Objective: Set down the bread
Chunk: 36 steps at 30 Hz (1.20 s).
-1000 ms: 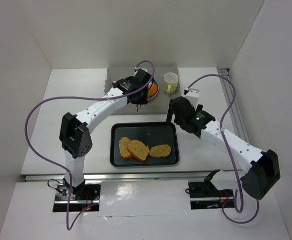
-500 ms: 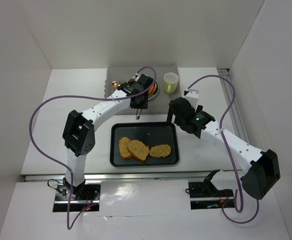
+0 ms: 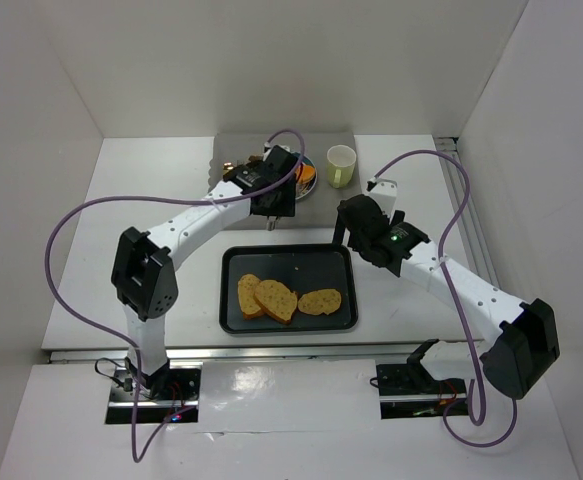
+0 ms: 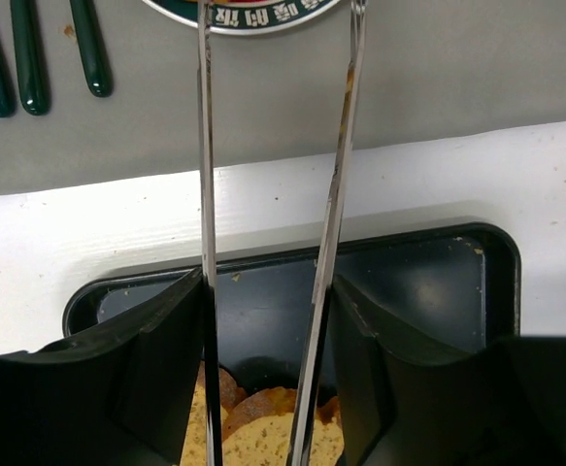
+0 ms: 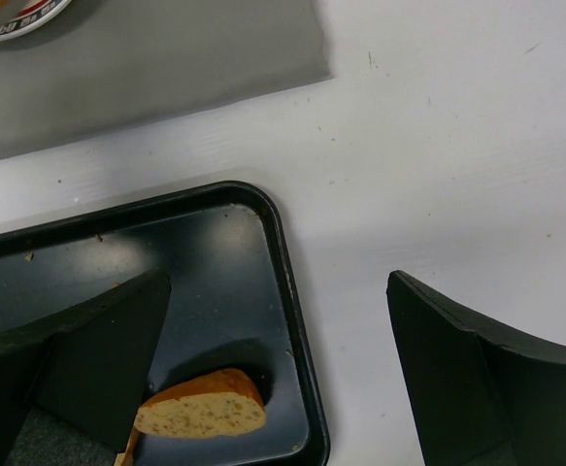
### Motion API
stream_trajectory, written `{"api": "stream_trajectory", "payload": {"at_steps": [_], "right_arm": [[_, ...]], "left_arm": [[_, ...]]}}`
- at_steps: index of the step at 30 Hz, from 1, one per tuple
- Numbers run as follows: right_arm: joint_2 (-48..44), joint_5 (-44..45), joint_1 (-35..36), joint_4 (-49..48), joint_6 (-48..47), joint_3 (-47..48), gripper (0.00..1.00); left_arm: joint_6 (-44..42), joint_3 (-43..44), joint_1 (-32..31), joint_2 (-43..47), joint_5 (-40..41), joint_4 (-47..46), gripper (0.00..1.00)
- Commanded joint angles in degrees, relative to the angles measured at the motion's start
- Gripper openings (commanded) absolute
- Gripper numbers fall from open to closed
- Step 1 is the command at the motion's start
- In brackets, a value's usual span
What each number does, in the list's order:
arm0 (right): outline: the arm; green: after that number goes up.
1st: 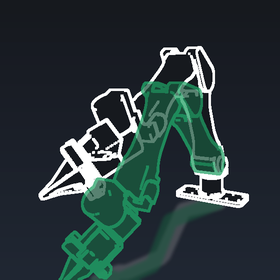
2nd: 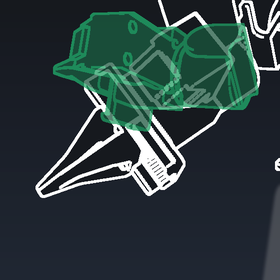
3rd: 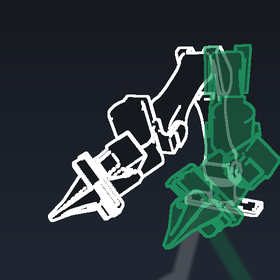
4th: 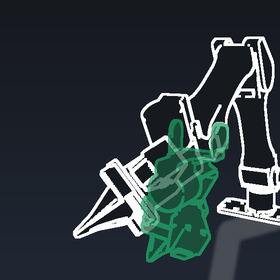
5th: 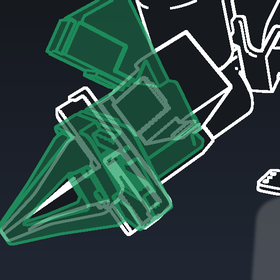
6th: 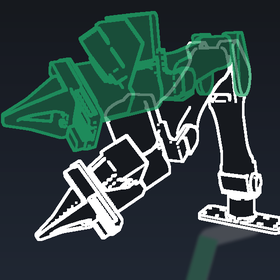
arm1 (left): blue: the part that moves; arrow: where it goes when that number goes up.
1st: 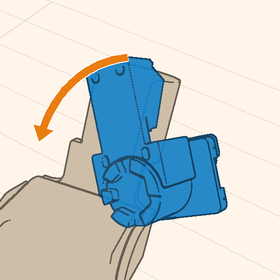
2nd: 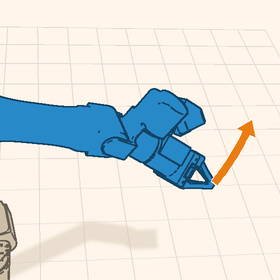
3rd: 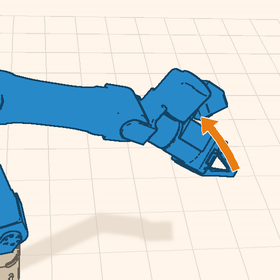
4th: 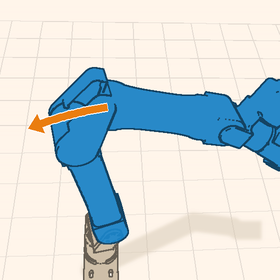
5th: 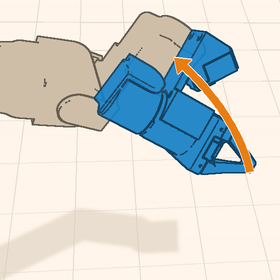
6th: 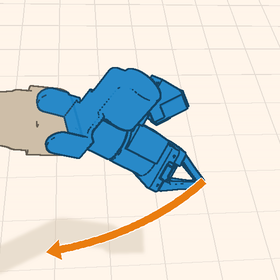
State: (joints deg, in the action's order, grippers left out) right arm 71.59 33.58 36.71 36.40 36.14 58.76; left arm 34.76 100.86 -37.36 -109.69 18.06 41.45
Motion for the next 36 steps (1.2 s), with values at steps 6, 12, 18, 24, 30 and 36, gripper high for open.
{"api": "stream_trajectory", "payload": {"at_steps": [6,12,18,24,30,36], "right_arm": [[-1.10,0.69,-0.41,-1.07,1.04,0.04,1.00],[-1.10,0.17,-0.41,-1.07,1.04,0.04,1.00],[-1.63,0.17,-0.41,-1.59,1.04,-0.49,1.00],[-1.11,-0.89,-0.41,-3.27,-0.02,-1.02,1.00],[-1.10,-1.50,-0.41,-3.79,-0.54,-1.63,1.00],[-1.63,-2.73,-0.41,-4.32,-0.02,-2.16,1.00]], "left_arm": [[-0.31,2.85,-1.65,7.55,-0.05,-0.76,0.56],[-1.54,2.86,-0.09,13.53,2.85,3.10,0.50],[-1.54,-7.50,11.77,24.33,3.12,4.69,0.48],[-5.50,-25.52,26.78,30.59,-5.12,-7.07,0.55],[-4.97,-30.72,35.15,25.24,-5.14,-11.83,0.56],[-4.96,-27.31,39.03,16.45,-9.54,-11.13,0.62]]}}
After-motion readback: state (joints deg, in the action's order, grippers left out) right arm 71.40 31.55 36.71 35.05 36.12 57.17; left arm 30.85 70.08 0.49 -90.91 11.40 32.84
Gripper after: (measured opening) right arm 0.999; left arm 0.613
